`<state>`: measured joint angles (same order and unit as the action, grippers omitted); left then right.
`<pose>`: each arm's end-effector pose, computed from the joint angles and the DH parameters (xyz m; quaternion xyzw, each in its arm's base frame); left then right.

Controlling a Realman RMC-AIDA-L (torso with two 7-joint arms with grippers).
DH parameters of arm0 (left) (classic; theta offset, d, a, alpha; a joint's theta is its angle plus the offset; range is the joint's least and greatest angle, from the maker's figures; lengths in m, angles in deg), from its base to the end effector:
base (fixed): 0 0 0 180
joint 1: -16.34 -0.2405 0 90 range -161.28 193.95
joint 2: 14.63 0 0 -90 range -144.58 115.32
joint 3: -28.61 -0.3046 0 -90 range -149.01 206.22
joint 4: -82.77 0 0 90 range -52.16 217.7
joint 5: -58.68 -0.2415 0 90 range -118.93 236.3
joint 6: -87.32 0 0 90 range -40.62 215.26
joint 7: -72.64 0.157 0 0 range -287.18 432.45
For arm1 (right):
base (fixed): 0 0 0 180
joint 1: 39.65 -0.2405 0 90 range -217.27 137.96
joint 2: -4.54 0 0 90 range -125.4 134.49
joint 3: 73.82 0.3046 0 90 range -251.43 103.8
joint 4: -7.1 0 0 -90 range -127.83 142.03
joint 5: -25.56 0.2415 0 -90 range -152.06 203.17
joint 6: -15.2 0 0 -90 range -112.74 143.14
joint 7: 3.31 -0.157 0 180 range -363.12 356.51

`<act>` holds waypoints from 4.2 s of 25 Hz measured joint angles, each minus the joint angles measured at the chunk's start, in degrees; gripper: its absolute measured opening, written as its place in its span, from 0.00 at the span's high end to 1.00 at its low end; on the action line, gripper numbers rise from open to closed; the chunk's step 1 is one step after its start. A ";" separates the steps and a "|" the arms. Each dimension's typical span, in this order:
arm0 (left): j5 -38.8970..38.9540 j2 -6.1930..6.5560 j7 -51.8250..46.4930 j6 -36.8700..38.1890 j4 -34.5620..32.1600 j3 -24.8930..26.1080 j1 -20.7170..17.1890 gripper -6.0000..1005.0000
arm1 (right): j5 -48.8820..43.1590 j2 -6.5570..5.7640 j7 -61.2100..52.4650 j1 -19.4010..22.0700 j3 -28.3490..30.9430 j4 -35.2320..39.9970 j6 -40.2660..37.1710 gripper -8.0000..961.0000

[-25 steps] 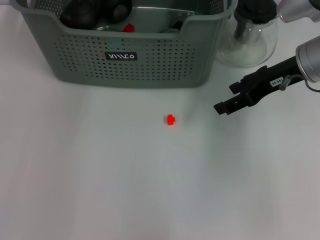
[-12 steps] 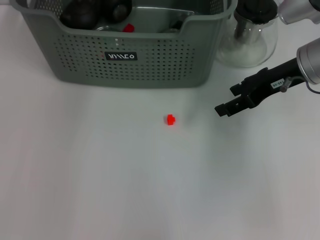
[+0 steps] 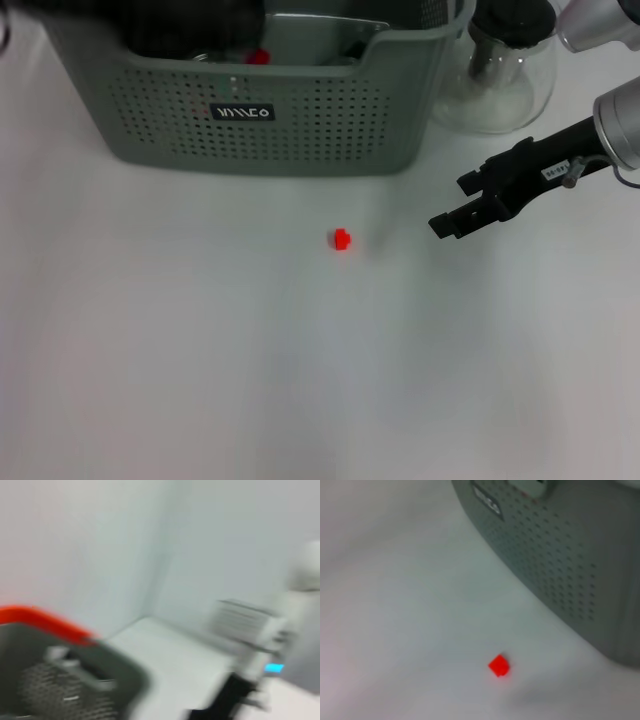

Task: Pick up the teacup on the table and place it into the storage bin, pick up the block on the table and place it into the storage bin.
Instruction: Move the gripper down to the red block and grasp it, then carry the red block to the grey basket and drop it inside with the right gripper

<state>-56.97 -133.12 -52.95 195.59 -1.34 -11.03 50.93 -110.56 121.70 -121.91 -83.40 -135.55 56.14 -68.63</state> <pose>-0.1777 0.3913 0.1048 -0.9462 -0.2330 -0.1866 0.1247 0.2374 0.4462 -0.0483 -0.9552 0.2812 -0.0527 0.0758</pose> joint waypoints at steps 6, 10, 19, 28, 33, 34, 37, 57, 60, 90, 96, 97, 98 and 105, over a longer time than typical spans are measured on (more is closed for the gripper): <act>5.11 -2.08 19.11 9.04 12.52 3.60 -7.92 0.18 | 0.04 1.04 0.94 -2.30 -0.52 -0.09 -0.55 0.08; 1.60 -3.82 28.72 9.20 16.63 2.92 -11.54 0.17 | -0.02 2.56 1.27 -4.94 -2.74 -0.77 0.57 0.08; -2.82 -6.16 35.19 9.25 18.37 -2.12 -15.96 0.17 | 1.68 3.52 2.01 -12.25 -13.09 -10.37 10.45 0.08; -2.56 -6.30 35.03 8.98 19.33 -2.28 -15.57 0.17 | 7.96 3.72 2.45 -13.49 -26.86 -12.61 19.66 0.08; -2.56 -6.31 35.04 8.71 20.10 -2.29 -15.12 0.17 | 8.00 3.77 2.33 -13.49 -27.49 -13.59 20.44 0.08; -2.55 -6.30 35.05 8.61 20.41 -2.24 -14.97 0.17 | 8.12 3.77 2.33 -13.49 -27.53 -13.89 20.68 0.08; -2.56 -6.17 35.06 8.42 21.30 -2.09 -14.55 0.17 | 9.22 3.81 2.40 -13.50 -28.47 -15.27 22.28 0.08; -2.47 -6.11 35.55 7.89 22.70 -1.86 -14.66 0.17 | 12.55 4.04 2.24 -12.72 -33.49 -16.47 26.89 0.50; -2.62 -6.00 35.66 7.44 23.75 -1.85 -14.46 0.17 | 12.74 4.04 2.25 -12.67 -33.71 -16.83 27.45 0.50; -3.01 -5.96 36.34 7.29 24.08 -1.21 -14.85 0.17 | 14.87 2.75 0.96 -10.15 -30.70 -5.27 16.24 0.76; -4.05 -5.89 36.44 7.55 24.08 0.97 -15.23 0.17 | 14.82 2.38 -5.65 -9.11 -21.62 9.66 2.22 0.76; -4.16 -5.88 36.44 7.59 24.08 1.09 -15.26 0.17 | 14.80 2.35 -7.13 -9.41 -19.06 12.67 0.06 0.76; -4.21 -5.88 36.45 7.60 24.08 1.13 -15.27 0.17 | 14.78 2.36 -8.18 -9.75 -17.33 14.57 -1.35 0.76; -4.32 -5.93 36.47 7.69 24.09 0.96 -15.26 0.17 | 12.82 2.09 -16.34 -17.50 -4.89 20.11 -2.84 0.76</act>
<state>-61.29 -139.05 -16.48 203.29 22.75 -10.07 35.67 -97.74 123.79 -138.25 -100.89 -140.44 76.25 -71.48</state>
